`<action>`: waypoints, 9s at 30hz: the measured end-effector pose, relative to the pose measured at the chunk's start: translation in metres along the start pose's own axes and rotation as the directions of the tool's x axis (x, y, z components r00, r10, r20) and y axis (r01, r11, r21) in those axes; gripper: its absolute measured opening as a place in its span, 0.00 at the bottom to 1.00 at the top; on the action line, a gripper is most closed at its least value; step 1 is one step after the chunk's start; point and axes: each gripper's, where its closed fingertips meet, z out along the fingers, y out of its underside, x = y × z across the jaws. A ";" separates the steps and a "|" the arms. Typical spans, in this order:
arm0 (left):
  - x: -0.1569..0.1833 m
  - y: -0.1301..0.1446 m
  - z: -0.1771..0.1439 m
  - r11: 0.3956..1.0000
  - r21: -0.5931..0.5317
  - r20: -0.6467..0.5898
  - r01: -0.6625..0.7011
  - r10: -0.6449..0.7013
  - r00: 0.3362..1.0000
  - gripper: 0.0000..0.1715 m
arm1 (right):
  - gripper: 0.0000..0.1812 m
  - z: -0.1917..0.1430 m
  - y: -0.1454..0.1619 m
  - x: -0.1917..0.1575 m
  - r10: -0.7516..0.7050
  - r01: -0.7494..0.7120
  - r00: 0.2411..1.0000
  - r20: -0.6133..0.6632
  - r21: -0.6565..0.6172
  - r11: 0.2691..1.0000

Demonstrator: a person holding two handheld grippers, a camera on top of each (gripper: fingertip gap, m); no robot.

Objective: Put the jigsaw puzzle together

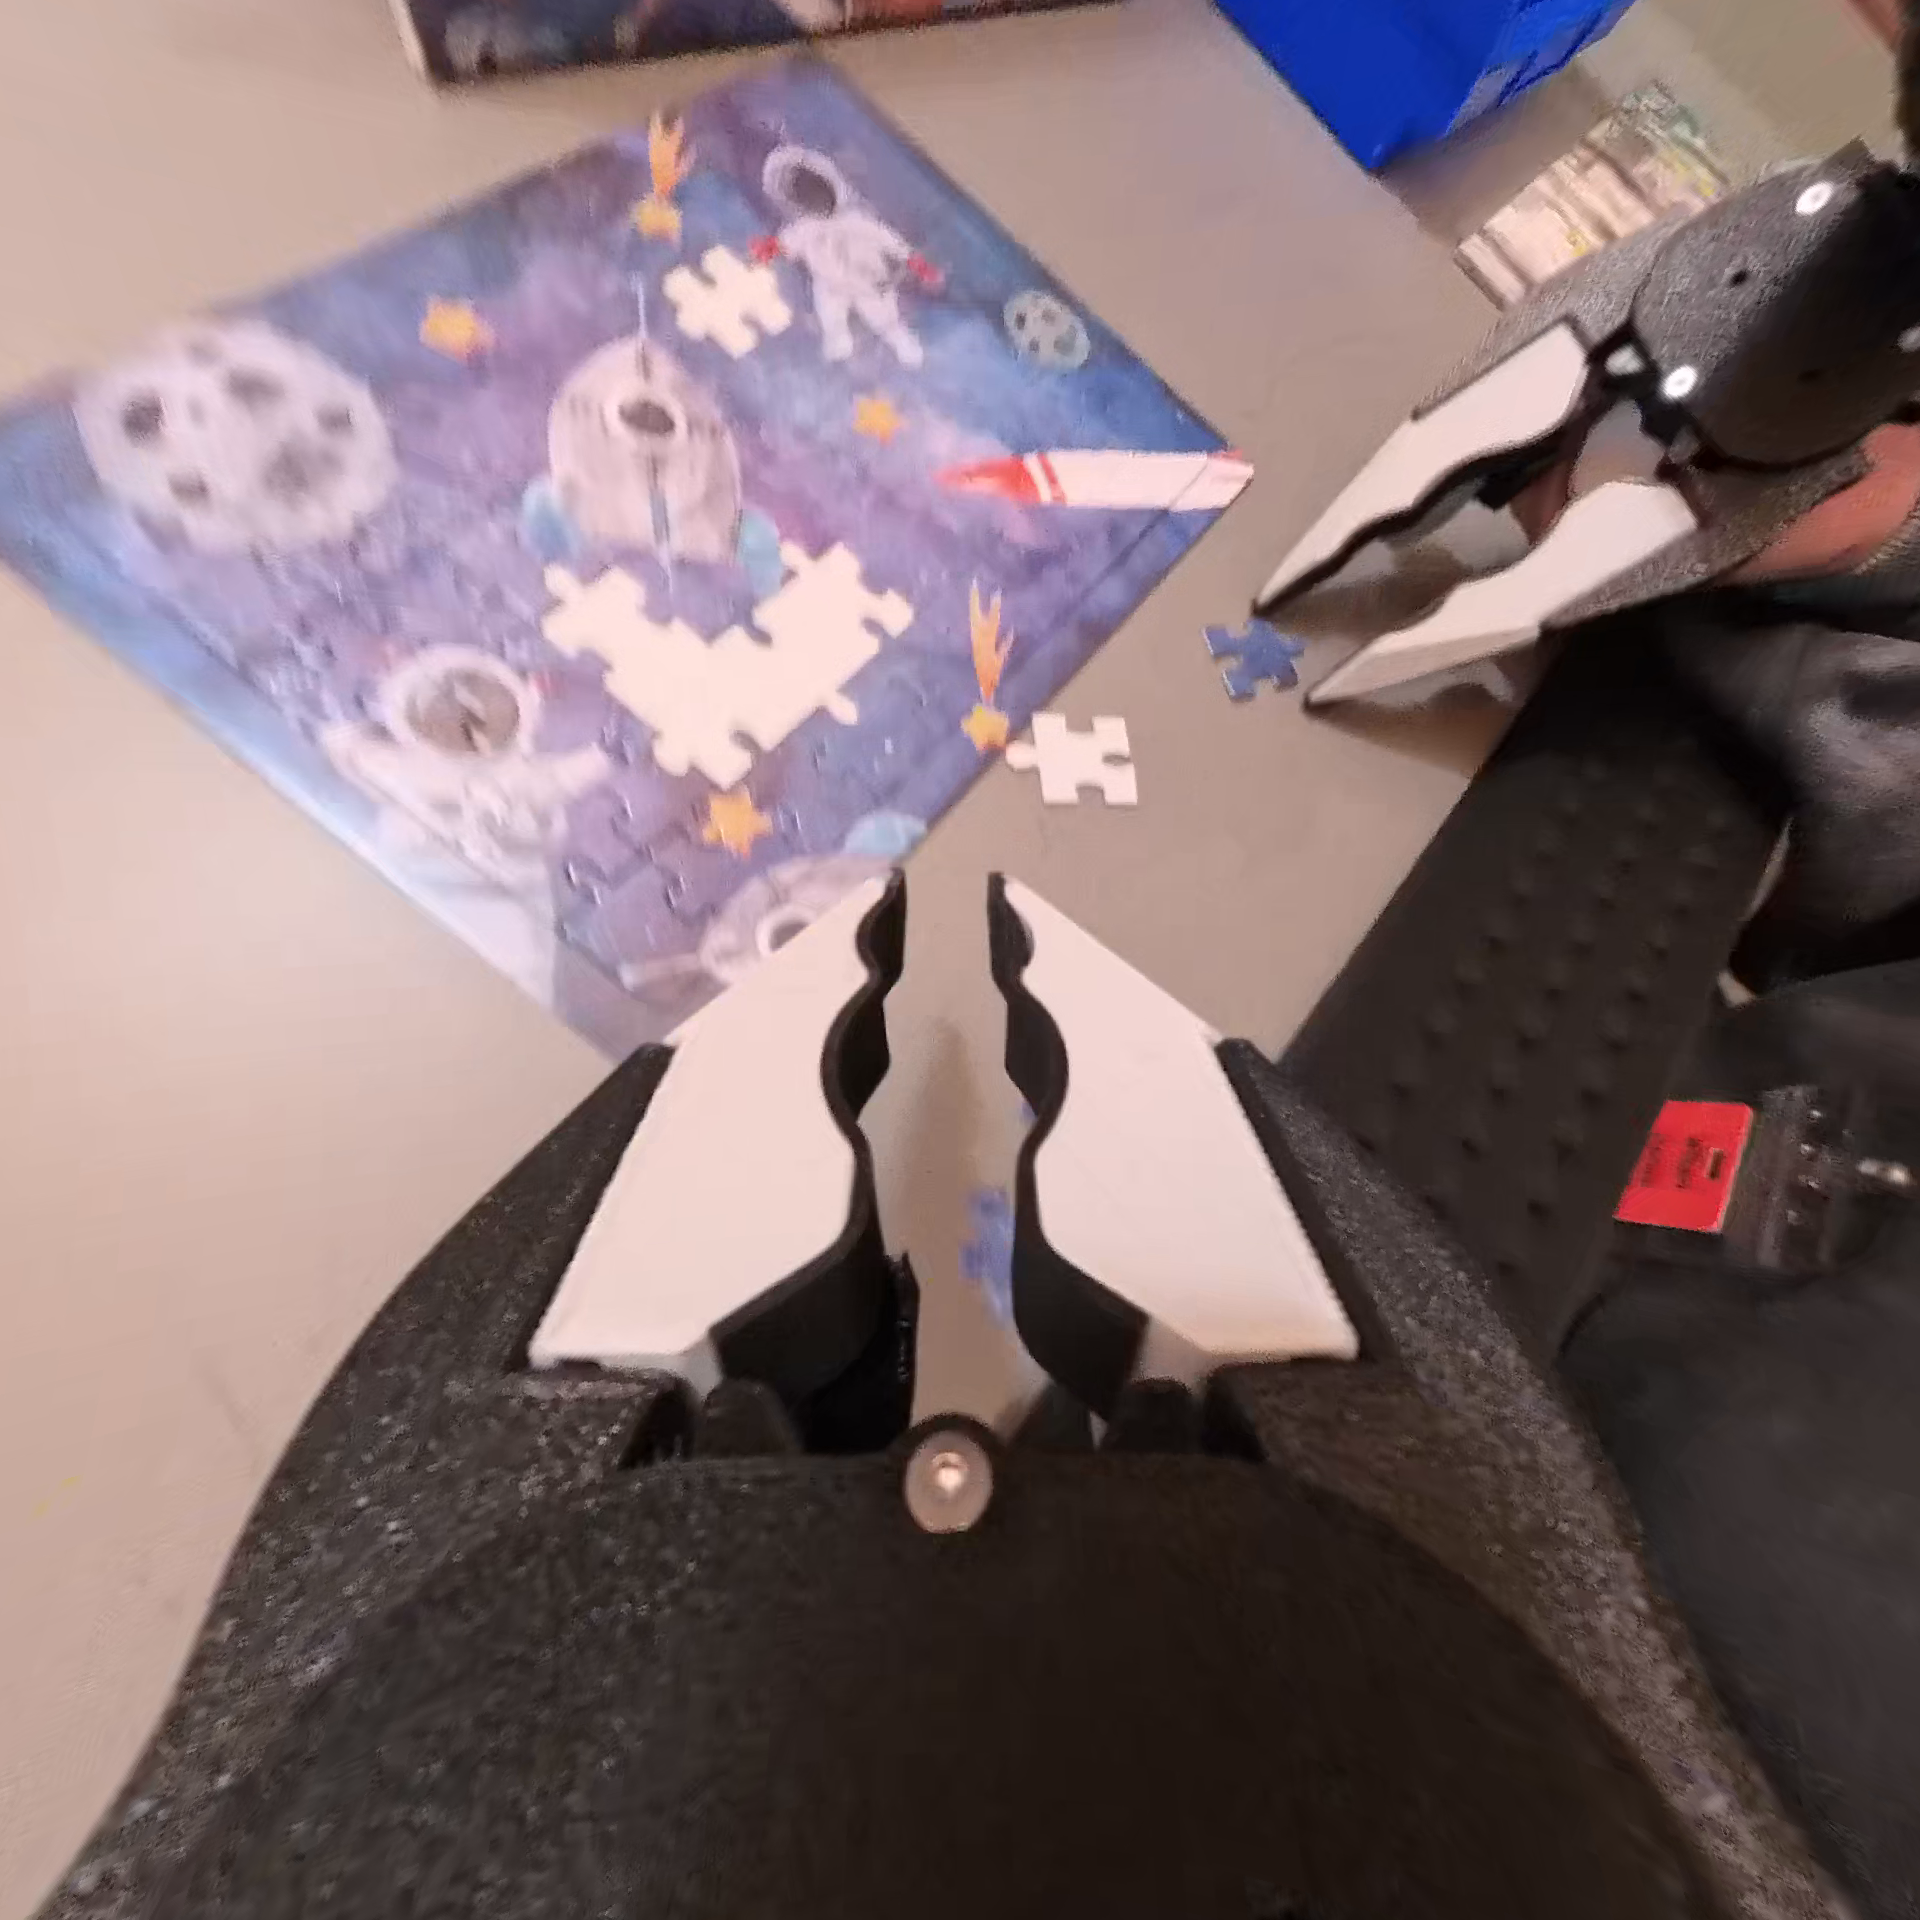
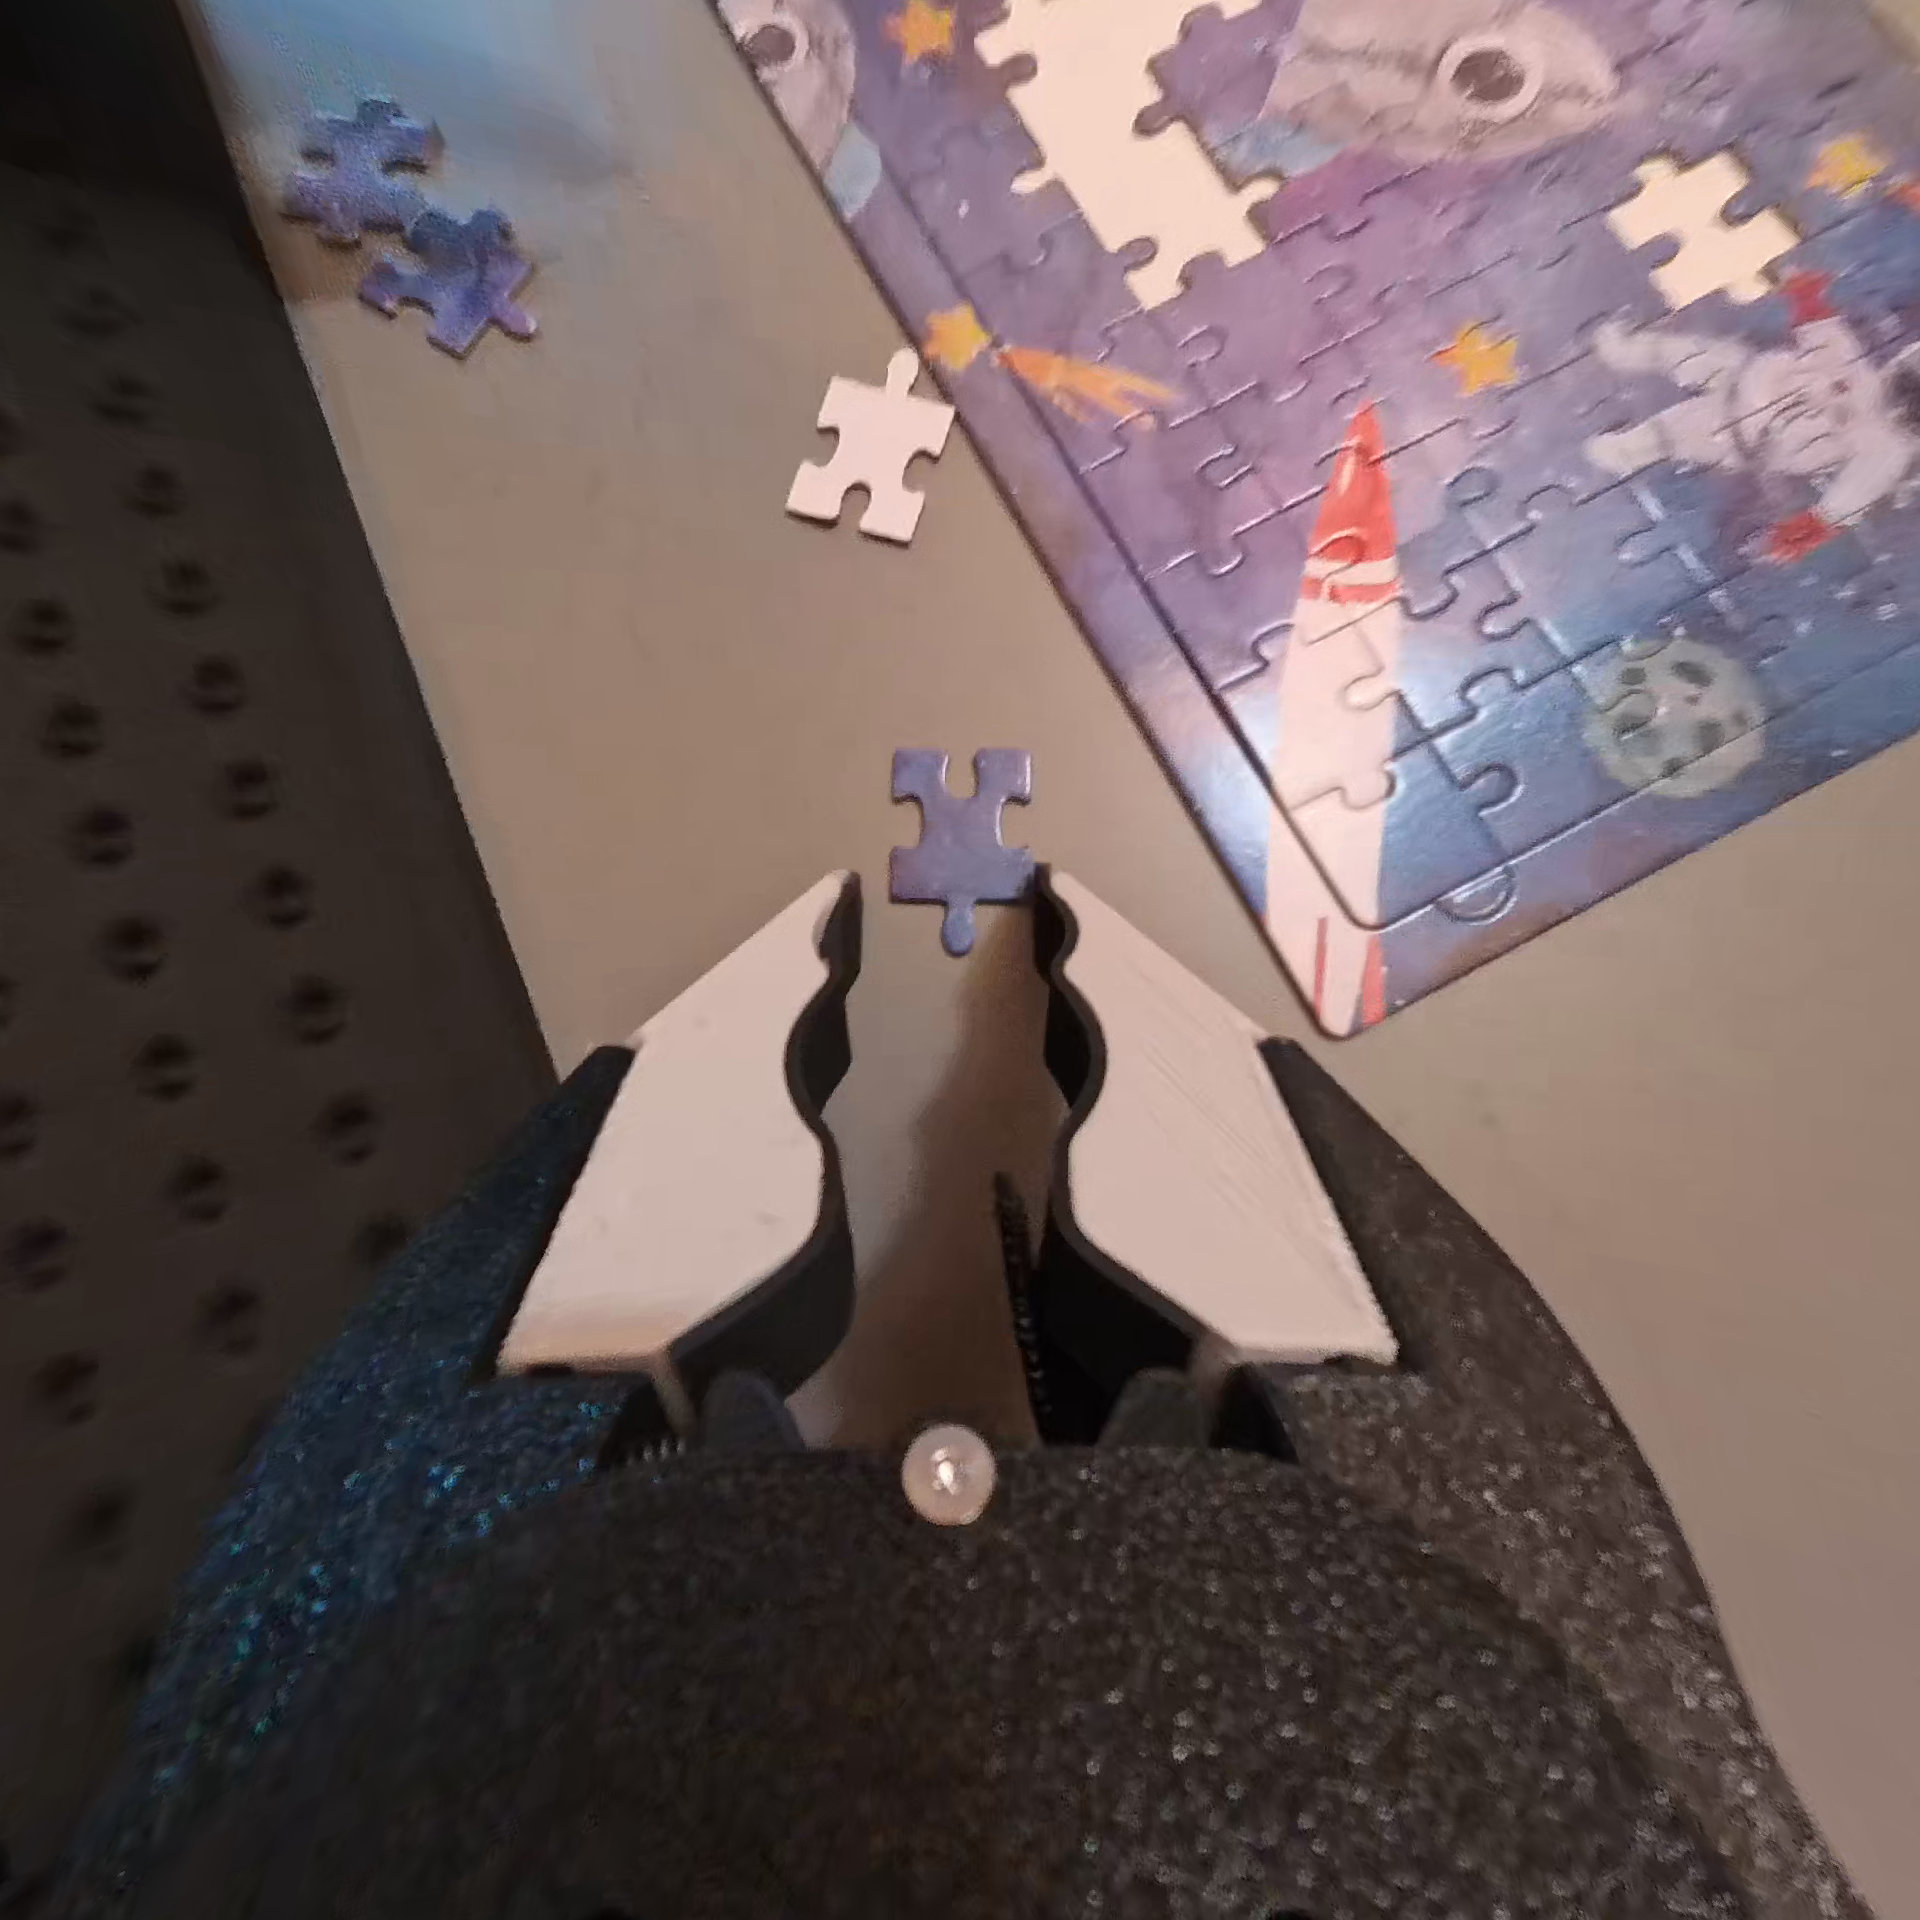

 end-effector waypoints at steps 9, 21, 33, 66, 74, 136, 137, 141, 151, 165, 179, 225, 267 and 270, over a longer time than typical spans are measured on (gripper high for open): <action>0.021 0.018 -0.007 0.990 0.076 -0.047 0.121 -0.118 0.992 0.09 | 0.15 0.004 -0.003 0.002 -0.036 0.036 0.999 -0.018 -0.025 0.999; 0.074 -0.001 0.043 0.957 -0.005 -0.330 0.289 -0.275 0.903 0.22 | 0.14 -0.017 -0.064 -0.025 -0.145 0.146 0.989 -0.015 0.123 0.982; 0.062 -0.020 0.032 0.892 0.031 -0.480 0.451 -0.383 0.789 0.01 | 0.12 0.003 -0.107 -0.045 -0.255 0.245 0.966 0.053 0.148 0.958; 0.011 -0.039 0.049 0.845 0.059 -0.536 0.532 -0.422 0.731 0.01 | 0.12 0.051 -0.123 0.013 -0.013 -0.002 0.999 0.052 0.270 0.963; -0.065 -0.014 0.046 0.735 0.118 -0.258 0.667 -0.626 0.736 0.00 | 0.11 0.054 -0.105 0.038 0.006 0.008 0.998 -0.064 0.209 0.978; -0.071 -0.030 0.075 0.643 0.012 -0.115 0.766 -0.760 0.640 0.06 | 0.10 0.045 -0.101 0.028 -0.031 0.046 0.996 -0.078 0.205 0.978; -0.071 -0.030 0.075 0.643 0.017 -0.113 0.766 -0.760 0.640 0.03 | 0.10 0.045 -0.101 0.028 -0.031 0.047 0.997 -0.077 0.205 0.978; -0.073 -0.030 0.075 0.628 0.032 -0.118 0.777 -0.770 0.627 0.01 | 0.10 0.045 -0.100 0.027 -0.032 0.047 0.997 -0.073 0.201 0.978; -0.072 -0.028 0.079 0.596 0.031 -0.142 0.802 -0.792 0.594 0.01 | 0.10 0.047 -0.098 0.025 -0.043 0.054 0.997 -0.066 0.189 0.980; -0.060 -0.025 0.058 0.582 0.055 -0.210 0.811 -0.788 0.579 0.01 | 0.10 0.047 -0.099 0.024 -0.041 0.053 0.997 -0.065 0.192 0.980; -0.060 -0.006 0.010 0.659 0.103 -0.145 0.745 -0.731 0.667 0.01 | 0.00 0.094 -0.143 0.056 0.067 -0.064 0.996 -0.050 0.061 0.996; -0.079 0.050 -0.012 0.833 0.076 0.053 0.548 -0.553 0.832 0.01 | 0.00 -0.010 0.005 0.117 0.214 -0.262 0.823 -0.526 -0.018 0.965; -0.109 0.070 -0.053 0.766 0.015 -0.147 0.643 -0.634 0.759 0.11 | 0.12 0.048 -0.052 -0.024 0.005 -0.005 1.000 -0.008 0.008 1.000; -0.112 0.073 -0.062 0.808 0.022 -0.041 0.588 -0.587 0.808 0.19 | 0.12 0.044 -0.050 -0.022 0.000 0.000 1.000 -0.016 -0.003 1.000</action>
